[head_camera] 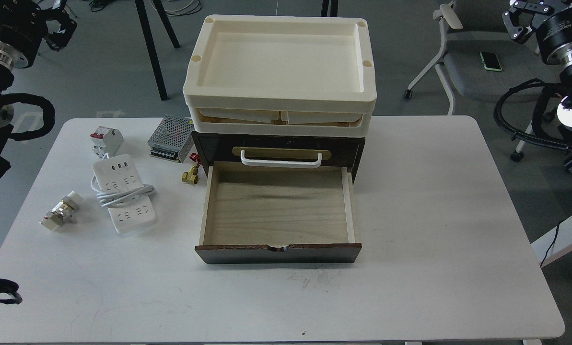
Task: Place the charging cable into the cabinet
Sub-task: 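Move the left arm in toward the white power strip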
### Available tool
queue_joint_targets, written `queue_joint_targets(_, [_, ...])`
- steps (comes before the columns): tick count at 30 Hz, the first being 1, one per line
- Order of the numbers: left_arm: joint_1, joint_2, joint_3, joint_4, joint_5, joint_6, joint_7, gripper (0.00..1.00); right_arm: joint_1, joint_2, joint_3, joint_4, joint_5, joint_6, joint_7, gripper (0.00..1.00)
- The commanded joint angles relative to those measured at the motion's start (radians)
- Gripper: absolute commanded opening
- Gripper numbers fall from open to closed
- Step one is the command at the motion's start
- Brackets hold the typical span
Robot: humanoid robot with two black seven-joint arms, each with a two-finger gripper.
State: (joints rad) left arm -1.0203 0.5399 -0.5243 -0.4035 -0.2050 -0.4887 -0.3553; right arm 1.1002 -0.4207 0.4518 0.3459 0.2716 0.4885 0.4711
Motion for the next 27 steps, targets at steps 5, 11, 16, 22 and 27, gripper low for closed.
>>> queue_joint_targets(5, [0.013,0.006,-0.011,0.005,-0.017,0.000,-0.131,1.00,-0.003,-0.004,0.014,0.001,0.001,0.000,0.001,1.00])
queue_joint_targets(11, [0.042,-0.009,-0.045,0.046,-0.097,0.000,-0.133,1.00,0.004,0.008,0.015,0.002,0.001,0.000,0.003,1.00])
queue_joint_targets(16, [0.049,0.018,-0.190,0.040,-0.105,0.000,-0.133,1.00,0.006,0.010,0.016,0.022,0.001,0.000,0.004,1.00])
queue_joint_targets(22, [0.048,0.214,-0.117,-0.156,-0.013,0.000,-0.133,0.99,-0.023,-0.047,0.030,0.034,0.004,0.000,0.007,1.00])
queue_joint_targets(27, [0.013,0.390,-0.109,-0.427,0.396,0.000,-0.133,0.99,-0.068,-0.090,0.093,0.056,0.009,0.000,0.009,1.00])
